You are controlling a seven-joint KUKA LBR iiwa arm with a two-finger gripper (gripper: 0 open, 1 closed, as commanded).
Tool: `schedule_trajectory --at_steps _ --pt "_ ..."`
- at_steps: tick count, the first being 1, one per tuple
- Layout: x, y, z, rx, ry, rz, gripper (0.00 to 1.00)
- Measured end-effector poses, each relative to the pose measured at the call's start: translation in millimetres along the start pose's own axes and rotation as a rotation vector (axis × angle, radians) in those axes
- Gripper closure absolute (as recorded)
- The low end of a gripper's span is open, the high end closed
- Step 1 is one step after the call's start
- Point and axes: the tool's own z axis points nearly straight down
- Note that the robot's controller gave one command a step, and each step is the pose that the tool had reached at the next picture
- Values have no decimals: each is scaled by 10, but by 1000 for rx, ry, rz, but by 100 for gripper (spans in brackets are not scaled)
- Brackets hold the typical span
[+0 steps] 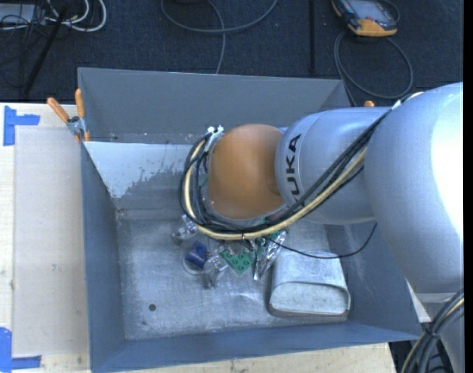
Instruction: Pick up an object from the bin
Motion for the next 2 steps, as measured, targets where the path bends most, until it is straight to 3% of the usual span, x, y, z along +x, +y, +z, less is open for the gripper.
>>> schedule_trajectory --at_steps 1,2 --pt "-12 -4 -21 -1 -4 4 100" --pt "-77 -126 -1696 0 0 -357 100"
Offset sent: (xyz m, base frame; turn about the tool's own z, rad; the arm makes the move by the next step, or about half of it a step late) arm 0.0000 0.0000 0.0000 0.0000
